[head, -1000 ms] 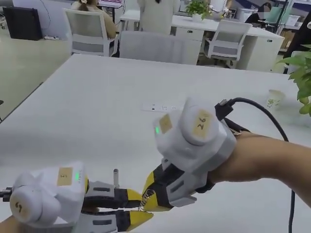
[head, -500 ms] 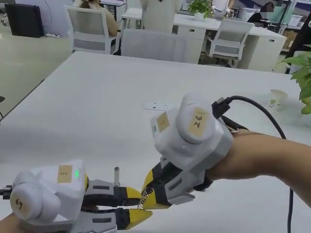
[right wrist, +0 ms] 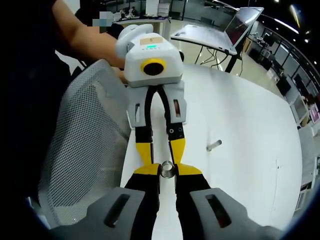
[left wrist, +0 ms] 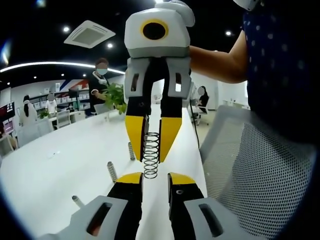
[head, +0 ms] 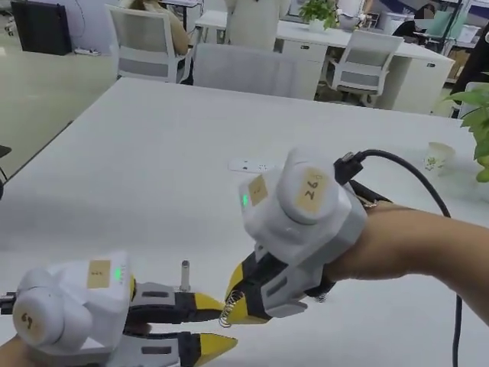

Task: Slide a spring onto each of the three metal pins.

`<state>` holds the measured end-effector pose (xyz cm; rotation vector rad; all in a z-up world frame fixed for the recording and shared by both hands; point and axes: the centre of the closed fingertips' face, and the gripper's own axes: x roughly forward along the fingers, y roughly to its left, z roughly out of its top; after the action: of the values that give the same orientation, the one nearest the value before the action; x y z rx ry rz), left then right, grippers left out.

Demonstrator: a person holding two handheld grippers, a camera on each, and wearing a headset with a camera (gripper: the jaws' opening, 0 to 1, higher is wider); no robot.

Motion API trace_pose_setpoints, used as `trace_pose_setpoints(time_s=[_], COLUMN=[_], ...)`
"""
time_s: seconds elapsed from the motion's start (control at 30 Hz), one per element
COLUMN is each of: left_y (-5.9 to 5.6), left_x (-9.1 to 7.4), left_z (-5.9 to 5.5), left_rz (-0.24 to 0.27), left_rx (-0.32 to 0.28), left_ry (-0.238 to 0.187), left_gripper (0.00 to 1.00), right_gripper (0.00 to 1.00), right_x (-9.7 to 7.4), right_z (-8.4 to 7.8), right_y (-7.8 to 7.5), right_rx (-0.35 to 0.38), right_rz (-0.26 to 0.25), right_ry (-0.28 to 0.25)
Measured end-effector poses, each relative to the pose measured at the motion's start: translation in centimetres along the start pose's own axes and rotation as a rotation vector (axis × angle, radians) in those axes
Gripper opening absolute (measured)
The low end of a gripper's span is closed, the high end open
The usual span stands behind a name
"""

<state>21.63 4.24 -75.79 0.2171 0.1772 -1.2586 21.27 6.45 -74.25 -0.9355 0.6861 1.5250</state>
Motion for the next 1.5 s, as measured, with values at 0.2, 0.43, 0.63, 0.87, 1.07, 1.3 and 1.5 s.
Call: trace_pose_setpoints(time_s=[0.2, 0.43, 0.63, 0.87, 1.07, 1.3, 1.5], left_y=[0.4, 1.0, 1.7, 2.2, 2.9, 3.3, 3.6], left_x=[-0.6, -1.5, -2.6, -3.7, -4.8, -5.5, -6.2], left_z=[-0.4, -0.9, -1.4, -2.1, -2.5, -2.5, -2.9], left_rz=[0.026, 0.06, 0.102, 0.144, 0.183, 0.215, 0.244], left_rx=[-0.018, -0.031, -0.053, -0.072, -0.086, -0.092, -0.104], left_ry=[0.002, 0.007, 0.008, 0.009, 0.007, 0.001, 0.0], left_gripper=[0.2, 0.28, 0.34, 0.39, 0.42, 0.45, 0.48], right_gripper=[0.08, 0.08, 0.08, 0.08, 0.08, 0.08, 0.08], right_x=[0.0, 0.1, 0.2, 0.2, 0.1, 0.0, -0.1], right_z=[-0.3, -0.5, -0.5, -0.5, -0.4, -0.2, -0.1], right_y=[-0.3, -0.5, -0.6, -1.0, -1.4, -2.0, -2.8], right_rx=[0.002, 0.003, 0.001, 0.0, 0.008, 0.015, 0.023], right_rz=[-0.007, -0.005, -0.004, -0.005, -0.008, -0.011, -0.024], right_ry=[0.015, 0.023, 0.028, 0.034, 0.036, 0.039, 0.041])
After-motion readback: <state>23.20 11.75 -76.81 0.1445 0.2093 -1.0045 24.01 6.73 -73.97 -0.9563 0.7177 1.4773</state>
